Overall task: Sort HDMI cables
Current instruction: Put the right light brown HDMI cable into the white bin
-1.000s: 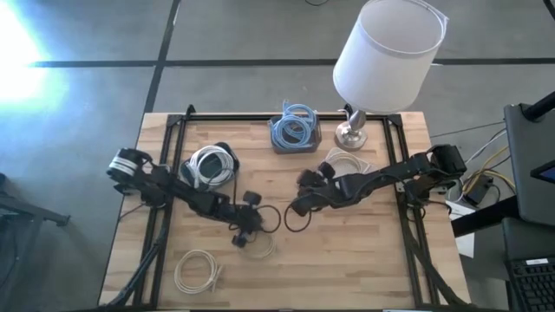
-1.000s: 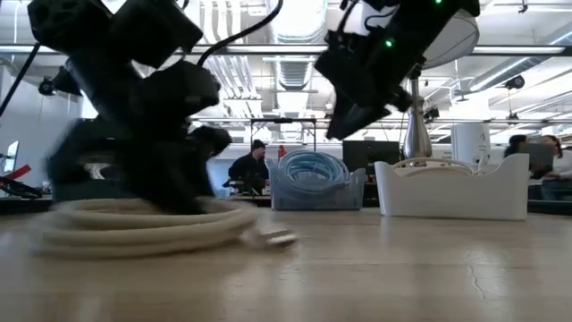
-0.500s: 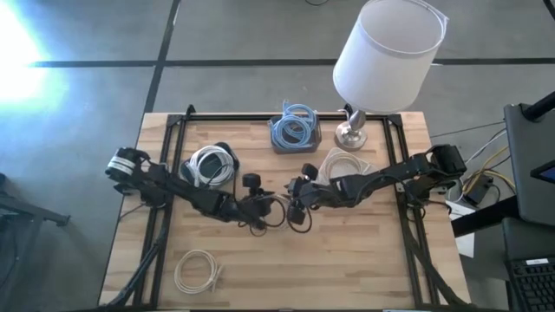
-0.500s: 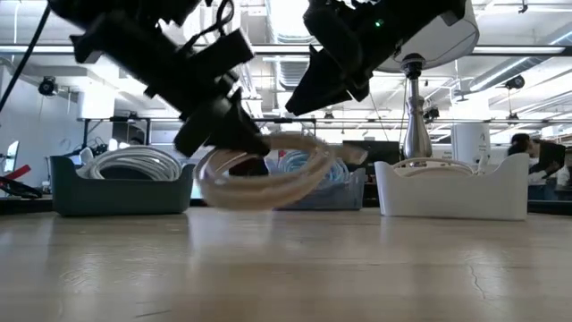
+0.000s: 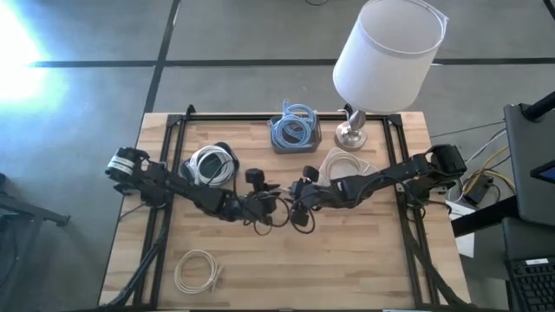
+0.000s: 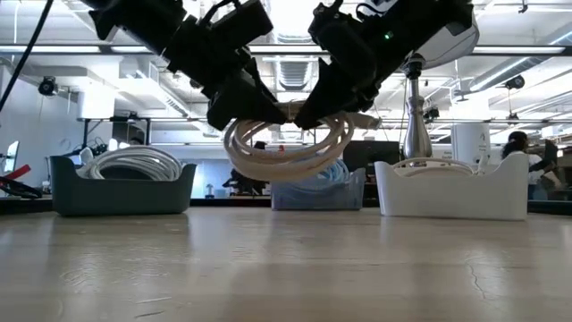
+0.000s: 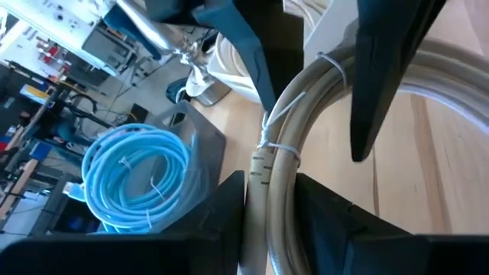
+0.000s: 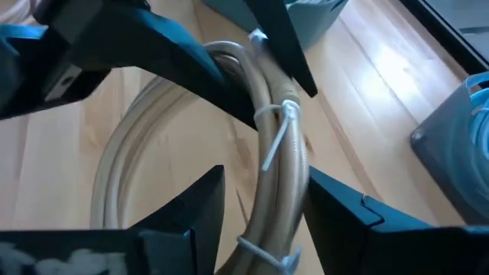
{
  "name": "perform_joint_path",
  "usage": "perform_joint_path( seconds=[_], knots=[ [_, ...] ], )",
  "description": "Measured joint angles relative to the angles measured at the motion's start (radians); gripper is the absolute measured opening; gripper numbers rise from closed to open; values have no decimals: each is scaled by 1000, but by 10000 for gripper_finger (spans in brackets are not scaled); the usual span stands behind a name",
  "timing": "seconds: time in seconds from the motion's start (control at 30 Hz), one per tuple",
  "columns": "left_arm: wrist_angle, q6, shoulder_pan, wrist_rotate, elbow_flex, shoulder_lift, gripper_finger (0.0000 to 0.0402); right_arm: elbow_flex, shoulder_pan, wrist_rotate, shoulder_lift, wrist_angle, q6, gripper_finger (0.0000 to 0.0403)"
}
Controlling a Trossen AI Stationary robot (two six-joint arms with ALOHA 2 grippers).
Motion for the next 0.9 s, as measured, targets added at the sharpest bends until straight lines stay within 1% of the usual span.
perform_joint_path(
  seconds=[0.1, 0.17, 0.23, 0.43, 0.57, 0.77, 0.83, 0.9],
  knots=[
    [1, 13, 0, 0, 11, 0, 109, -4, 1, 42, 0, -1, -4, 161],
    [1, 10, 0, -4, 11, 0, 109, -4, 1, 66, 0, 0, 10, 152],
    [0, -1, 1, -5, 10, 0, 109, -4, 1, 67, 0, 0, 34, 138],
    [-15, -29, 6, 3, 7, 0, 113, -4, 0, 70, 0, -9, 37, 79],
    [-17, -36, 6, 12, 6, 0, 125, -4, -1, 75, 0, -15, 40, 38],
    [-26, -96, 6, 74, 4, 0, 162, -4, 0, 77, -5, -103, 46, 35],
    [-26, -115, 6, 75, 4, 0, 177, -2, 0, 79, -21, -167, 67, 35],
    [-28, -121, 6, 75, 4, 0, 191, 15, 1, 103, -45, -254, 92, 40]
  ],
)
